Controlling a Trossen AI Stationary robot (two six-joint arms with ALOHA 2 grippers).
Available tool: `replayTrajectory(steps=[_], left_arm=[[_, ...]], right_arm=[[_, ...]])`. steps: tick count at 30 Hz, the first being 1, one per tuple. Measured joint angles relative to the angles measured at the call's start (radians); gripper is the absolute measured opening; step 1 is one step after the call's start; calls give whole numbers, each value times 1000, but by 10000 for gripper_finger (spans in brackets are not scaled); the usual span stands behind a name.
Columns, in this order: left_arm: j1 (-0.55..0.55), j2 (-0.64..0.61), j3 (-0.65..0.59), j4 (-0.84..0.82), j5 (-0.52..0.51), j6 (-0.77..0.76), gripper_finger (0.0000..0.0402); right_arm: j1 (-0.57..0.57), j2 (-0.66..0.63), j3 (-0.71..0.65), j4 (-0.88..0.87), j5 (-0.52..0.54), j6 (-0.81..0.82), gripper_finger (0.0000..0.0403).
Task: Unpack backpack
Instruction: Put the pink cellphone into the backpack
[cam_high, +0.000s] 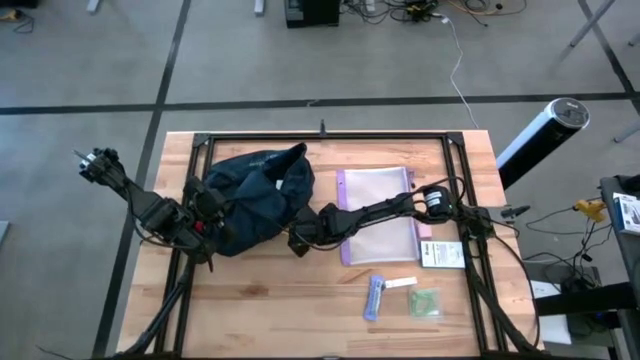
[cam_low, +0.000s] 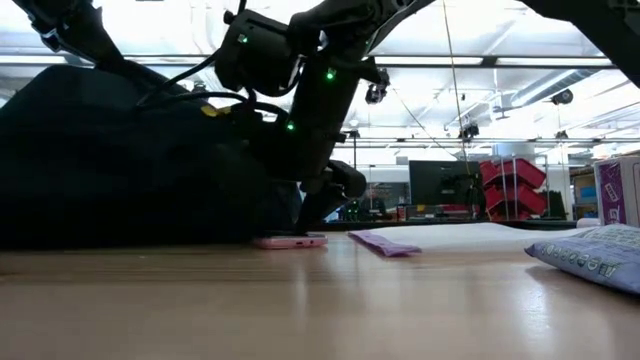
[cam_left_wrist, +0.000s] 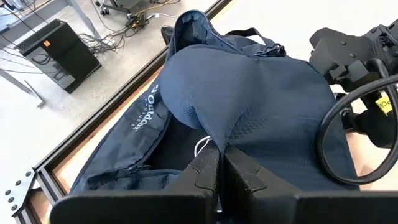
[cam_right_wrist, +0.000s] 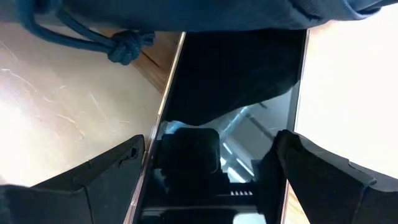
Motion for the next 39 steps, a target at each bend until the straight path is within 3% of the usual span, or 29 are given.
replayTrajectory(steps=[19,39], left_arm=[[0,2,0,-1,0,3,0],[-1,2,0,0,26,3,0]], right_arm=[[-5,-11,-4,-14,31,72,383],[-16,-45,-8,-41,57,-36,383]])
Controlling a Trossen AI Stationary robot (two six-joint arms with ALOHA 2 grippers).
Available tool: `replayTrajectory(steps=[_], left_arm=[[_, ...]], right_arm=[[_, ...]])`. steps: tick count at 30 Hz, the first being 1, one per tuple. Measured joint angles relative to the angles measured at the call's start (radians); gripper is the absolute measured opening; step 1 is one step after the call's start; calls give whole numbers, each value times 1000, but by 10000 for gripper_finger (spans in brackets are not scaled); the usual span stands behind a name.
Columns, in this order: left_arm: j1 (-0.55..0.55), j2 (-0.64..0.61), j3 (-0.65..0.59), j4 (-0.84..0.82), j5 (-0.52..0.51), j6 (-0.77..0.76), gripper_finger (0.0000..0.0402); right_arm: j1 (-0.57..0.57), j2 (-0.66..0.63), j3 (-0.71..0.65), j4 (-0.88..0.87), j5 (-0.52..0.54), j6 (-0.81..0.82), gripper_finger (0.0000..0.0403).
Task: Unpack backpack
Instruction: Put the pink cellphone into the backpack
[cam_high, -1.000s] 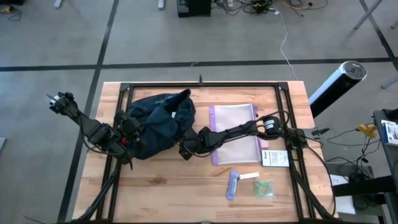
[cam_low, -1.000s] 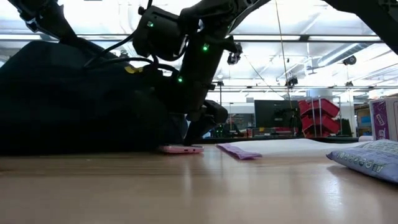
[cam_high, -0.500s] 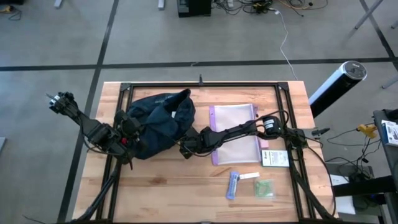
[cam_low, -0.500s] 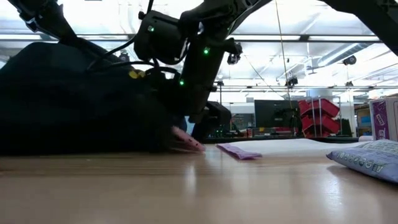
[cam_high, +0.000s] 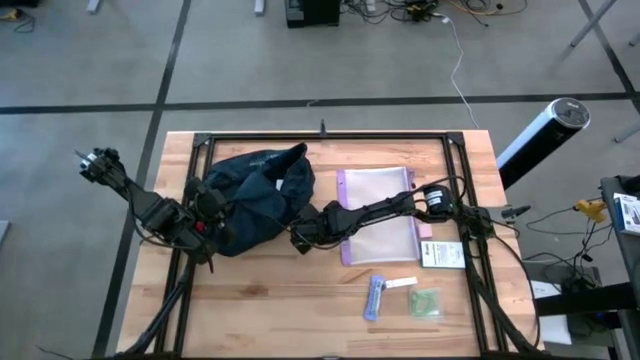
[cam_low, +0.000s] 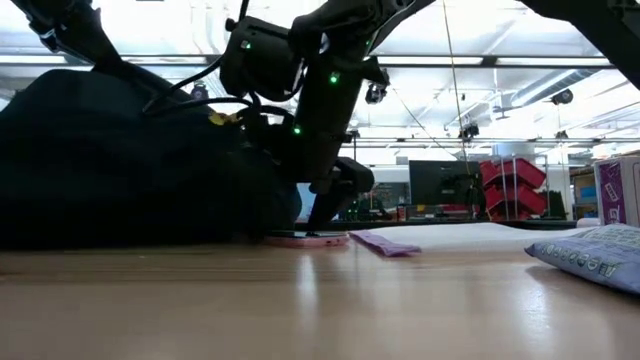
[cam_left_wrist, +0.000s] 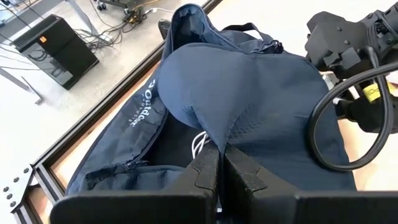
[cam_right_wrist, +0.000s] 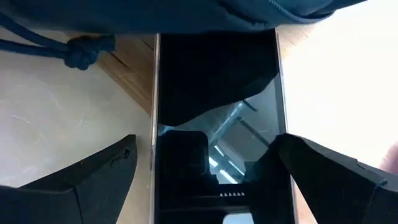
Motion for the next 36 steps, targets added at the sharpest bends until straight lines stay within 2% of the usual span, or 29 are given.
replayTrajectory(steps=[7,10,17,23,27,36], left_arm=[[0,0,0,1,0,0,0],[0,0,0,2,0,0,0],[0,0,0,6,0,0,0],[0,0,0,6,0,0,0],[0,0,0,7,0,-6,0],[0,0,0,19,0,-8,0]], right_arm=[[-1,-11,3,-3,2,-24,383],[-9,-11,3,-20,-2,34,383],[-53,-14,5,-96,-113,64,383],[-57,-14,5,-63,-121,-31,383],[-63,-5,5,-46,-171,-102,383],[-56,26,8,-23,-190,-133,371]])
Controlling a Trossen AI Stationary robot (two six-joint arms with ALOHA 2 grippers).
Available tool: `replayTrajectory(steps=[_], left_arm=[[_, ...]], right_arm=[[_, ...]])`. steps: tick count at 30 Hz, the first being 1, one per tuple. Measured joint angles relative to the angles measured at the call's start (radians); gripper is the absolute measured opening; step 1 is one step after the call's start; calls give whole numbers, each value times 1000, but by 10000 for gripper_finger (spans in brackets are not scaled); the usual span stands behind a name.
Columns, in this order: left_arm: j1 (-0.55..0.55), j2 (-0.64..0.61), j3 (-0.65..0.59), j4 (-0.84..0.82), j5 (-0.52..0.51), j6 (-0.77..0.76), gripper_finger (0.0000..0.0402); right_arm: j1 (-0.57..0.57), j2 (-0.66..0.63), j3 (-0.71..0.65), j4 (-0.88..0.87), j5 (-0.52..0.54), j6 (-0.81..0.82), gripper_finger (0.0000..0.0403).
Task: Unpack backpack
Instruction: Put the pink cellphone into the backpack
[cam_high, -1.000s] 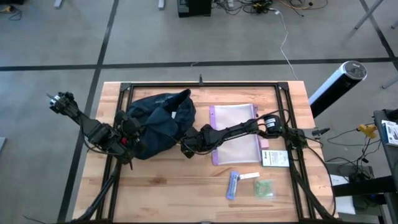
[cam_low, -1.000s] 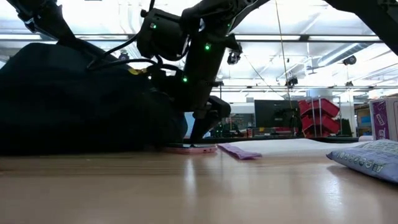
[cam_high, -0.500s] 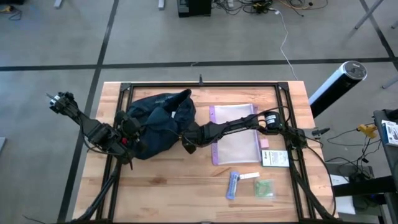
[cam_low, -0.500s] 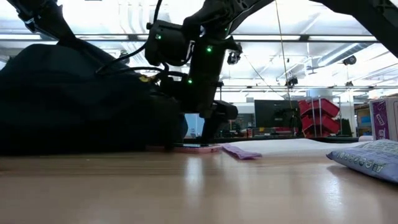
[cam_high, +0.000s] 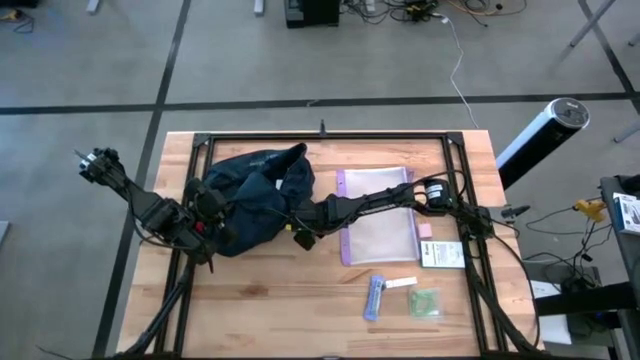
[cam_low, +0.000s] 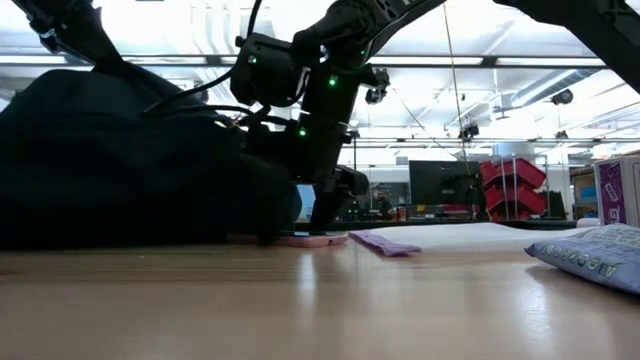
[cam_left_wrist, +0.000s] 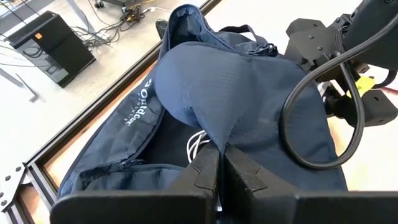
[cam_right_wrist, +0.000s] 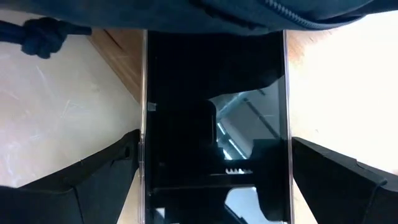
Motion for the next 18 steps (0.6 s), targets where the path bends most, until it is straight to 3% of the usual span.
replayTrajectory(steps=[5,11,18], left_arm=[[0,0,0,19,0,79,0],[0,0,0,76,44,182,0],[0,0,0,82,79,195,0]], right_arm=[[9,-8,0,6,7,-59,311],[18,-32,2,-2,-15,-71,188],[24,-87,12,-20,-41,-122,55]])
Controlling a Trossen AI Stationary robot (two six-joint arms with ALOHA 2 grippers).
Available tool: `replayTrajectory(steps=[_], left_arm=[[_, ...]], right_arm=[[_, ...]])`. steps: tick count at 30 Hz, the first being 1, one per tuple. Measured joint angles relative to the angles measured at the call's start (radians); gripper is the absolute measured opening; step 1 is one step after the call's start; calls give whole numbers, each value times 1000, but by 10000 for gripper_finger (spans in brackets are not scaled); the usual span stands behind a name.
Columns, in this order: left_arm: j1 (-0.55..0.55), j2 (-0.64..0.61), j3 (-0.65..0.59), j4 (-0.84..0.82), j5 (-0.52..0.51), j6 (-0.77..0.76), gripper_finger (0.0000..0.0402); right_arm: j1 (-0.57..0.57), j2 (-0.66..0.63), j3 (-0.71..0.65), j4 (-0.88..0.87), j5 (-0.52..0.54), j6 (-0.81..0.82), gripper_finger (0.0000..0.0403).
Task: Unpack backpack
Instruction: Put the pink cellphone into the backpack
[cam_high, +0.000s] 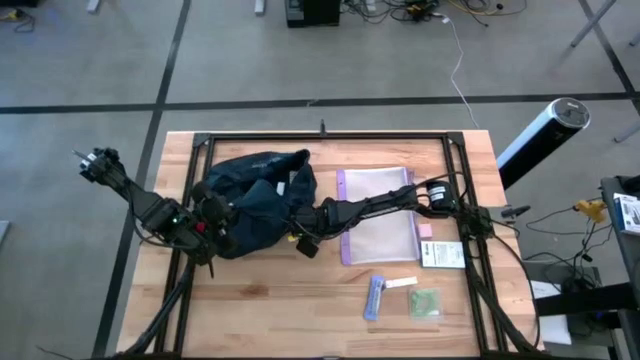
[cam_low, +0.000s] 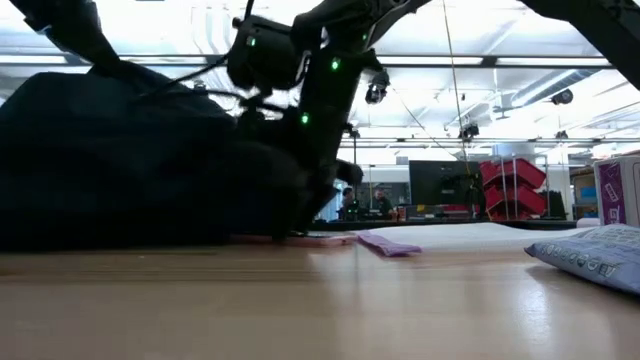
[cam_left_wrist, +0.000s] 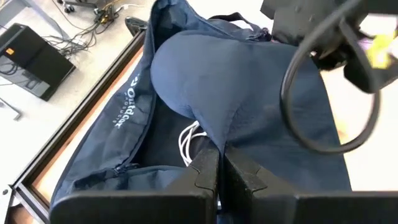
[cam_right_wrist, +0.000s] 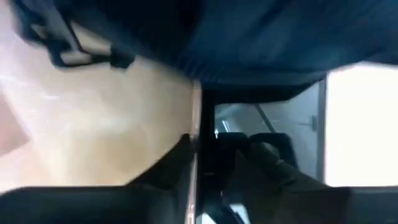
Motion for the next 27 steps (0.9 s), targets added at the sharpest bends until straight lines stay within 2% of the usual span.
replayTrajectory(steps=[3,6,12,14,17,23,27], left_arm=[[0,0,0,0,0,0,0],[0,0,0,-5,1,0,0],[0,-5,0,-40,25,0,0],[0,-12,0,-47,26,3,0],[0,-32,0,-70,26,3,0],[0,-101,0,-131,26,-7,0],[0,-165,0,-140,25,-8,0]], right_arm=[[0,-17,1,2,-1,-7,19],[0,-23,1,-18,-2,-24,3],[-22,-35,-2,-119,16,-15,44],[-35,-36,-6,-120,-22,-13,76],[-46,-36,-6,-110,-51,-31,147],[-54,-34,-6,-84,-40,-51,296],[-66,-16,-6,-85,-36,-51,368]])
